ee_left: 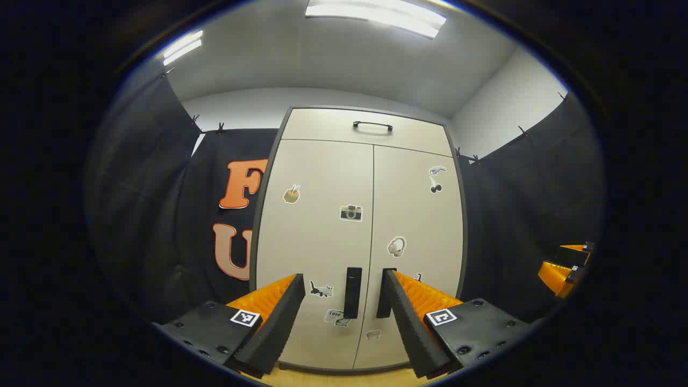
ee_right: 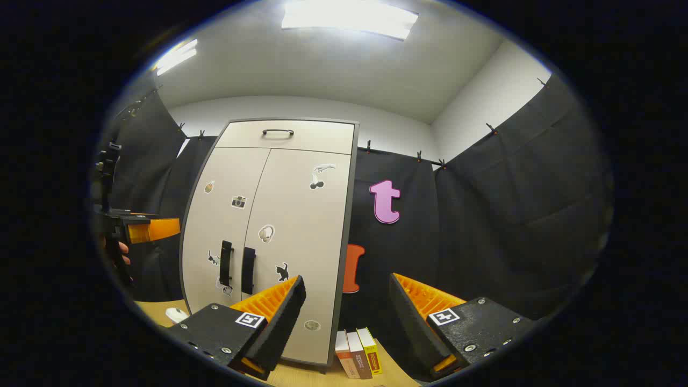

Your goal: Open the right door of the double-door shoe cabinet with the right hand, and open the left door with the left hand.

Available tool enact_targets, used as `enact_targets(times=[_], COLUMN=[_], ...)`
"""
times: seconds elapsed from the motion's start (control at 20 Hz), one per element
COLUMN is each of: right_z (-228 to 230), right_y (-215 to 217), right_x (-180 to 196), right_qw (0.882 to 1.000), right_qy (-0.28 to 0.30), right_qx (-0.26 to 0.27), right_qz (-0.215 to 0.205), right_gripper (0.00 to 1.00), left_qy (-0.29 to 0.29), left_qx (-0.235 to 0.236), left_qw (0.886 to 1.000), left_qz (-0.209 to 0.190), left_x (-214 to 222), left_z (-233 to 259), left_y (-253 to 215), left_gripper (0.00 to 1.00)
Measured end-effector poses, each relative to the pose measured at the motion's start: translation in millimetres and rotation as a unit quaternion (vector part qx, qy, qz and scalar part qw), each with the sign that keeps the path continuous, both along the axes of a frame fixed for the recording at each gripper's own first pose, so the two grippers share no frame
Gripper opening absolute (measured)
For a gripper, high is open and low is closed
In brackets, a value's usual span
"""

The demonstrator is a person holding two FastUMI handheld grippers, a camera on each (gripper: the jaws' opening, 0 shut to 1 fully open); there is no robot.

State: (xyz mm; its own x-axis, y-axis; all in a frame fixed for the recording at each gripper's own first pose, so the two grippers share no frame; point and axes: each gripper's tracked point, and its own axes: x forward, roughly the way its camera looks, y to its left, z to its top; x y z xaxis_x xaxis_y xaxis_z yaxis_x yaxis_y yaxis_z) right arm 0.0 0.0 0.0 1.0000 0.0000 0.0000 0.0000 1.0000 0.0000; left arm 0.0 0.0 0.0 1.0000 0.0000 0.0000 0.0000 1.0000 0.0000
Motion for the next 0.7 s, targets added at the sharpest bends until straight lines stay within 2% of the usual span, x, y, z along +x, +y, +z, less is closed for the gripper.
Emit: enact_targets(times=[0.2,0.4,0.65,0.7], right_z=[-3.7,-6.3,-10.0,-12.3], right_y=[12.4,9.3,2.2,2.9], right_x=[8.1,10.8,9.5,9.7], right_qw=[1.000,1.000,1.000,0.999], right_qy=[0.009,0.018,0.028,0.032], right_qx=[-0.004,0.008,-0.004,-0.004], right_qz=[0.010,0.008,0.003,0.003], right_gripper=[0.95,0.95,0.94,0.98], left_qy=[0.004,0.005,0.014,0.014], left_qx=[0.000,0.003,0.001,0.003], left_qw=[1.000,1.000,1.000,1.000], left_qz=[0.005,-0.010,-0.017,-0.020], left_x=[1.8,6.4,7.8,7.2], left_z=[-2.9,-2.3,-6.8,-6.9], left_y=[10.1,3.2,-2.3,-3.3], left_gripper=[0.95,0.96,0.96,0.96])
